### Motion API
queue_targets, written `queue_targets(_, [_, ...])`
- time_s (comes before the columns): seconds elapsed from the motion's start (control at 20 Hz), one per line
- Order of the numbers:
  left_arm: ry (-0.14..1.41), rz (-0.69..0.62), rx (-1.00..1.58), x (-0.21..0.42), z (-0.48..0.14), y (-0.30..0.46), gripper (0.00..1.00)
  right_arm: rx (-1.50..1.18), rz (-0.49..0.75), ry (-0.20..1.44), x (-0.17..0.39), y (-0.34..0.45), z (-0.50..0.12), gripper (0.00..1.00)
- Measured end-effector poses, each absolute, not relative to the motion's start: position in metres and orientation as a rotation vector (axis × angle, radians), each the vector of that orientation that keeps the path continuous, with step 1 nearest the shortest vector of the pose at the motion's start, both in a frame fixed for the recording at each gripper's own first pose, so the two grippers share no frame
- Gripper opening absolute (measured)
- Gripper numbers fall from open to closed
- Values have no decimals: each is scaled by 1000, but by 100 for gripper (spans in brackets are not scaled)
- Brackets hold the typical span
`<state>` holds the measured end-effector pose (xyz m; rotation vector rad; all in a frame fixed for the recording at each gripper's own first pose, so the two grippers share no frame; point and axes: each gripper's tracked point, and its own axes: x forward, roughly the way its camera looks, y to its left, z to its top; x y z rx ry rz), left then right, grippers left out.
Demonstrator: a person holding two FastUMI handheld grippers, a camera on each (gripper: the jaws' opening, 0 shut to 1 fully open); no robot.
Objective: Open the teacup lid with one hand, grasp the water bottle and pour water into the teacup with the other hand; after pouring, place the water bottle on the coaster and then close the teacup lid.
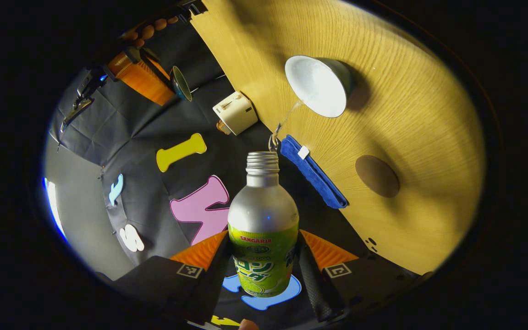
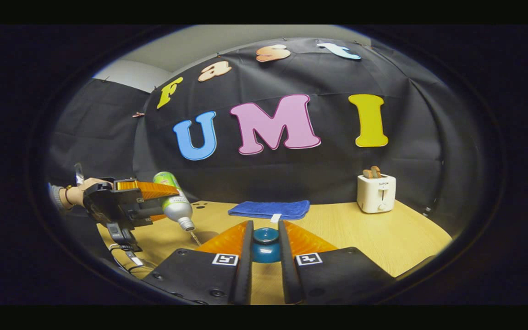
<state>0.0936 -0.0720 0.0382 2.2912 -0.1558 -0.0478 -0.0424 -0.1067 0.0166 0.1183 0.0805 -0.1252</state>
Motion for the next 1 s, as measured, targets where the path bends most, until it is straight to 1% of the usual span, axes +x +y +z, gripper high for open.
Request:
queue_targets(0.05, [-156,-48,2298,94,39,-73,81,118,-124,80,-42,-106,17,36])
queue_targets(0.1, [-157,-48,2304,94,43,-73,81,119,-124,79,-42,-107,17,26])
queue_targets(0.15, [-160,-49,2312,94,44,-75,81,119,-123,79,-41,-107,17,31])
queue_targets(0.2, [-161,-51,2319,94,45,-77,81,118,-124,80,-42,-107,17,31])
queue_targets(0.3, [-170,-52,2328,94,47,-79,81,118,-125,80,-42,-108,17,31])
queue_targets(0.35, [-171,-52,2330,94,48,-80,81,119,-125,79,-42,-107,17,27])
queue_targets(0.4, [-174,-52,2332,92,48,-81,81,120,-126,80,-42,-107,17,31])
queue_targets(0.45, [-175,-51,2335,93,48,-82,81,121,-126,80,-41,-108,16,27])
queue_targets(0.55, [-174,-54,2336,95,48,-81,81,122,-125,81,-42,-108,16,27])
queue_targets(0.65, [-173,-57,2337,94,48,-84,81,123,-124,80,-42,-108,17,36])
queue_targets(0.7, [-173,-57,2337,94,49,-86,81,124,-124,80,-42,-107,16,31])
queue_targets(0.8, [-179,-56,2337,92,50,-89,81,124,-125,80,-42,-108,17,31])
queue_targets(0.85, [-183,-55,2336,92,50,-89,81,125,-126,80,-41,-108,17,26])
queue_targets(1.0, [-189,-55,2326,91,50,-94,81,129,-127,78,-42,-109,18,26])
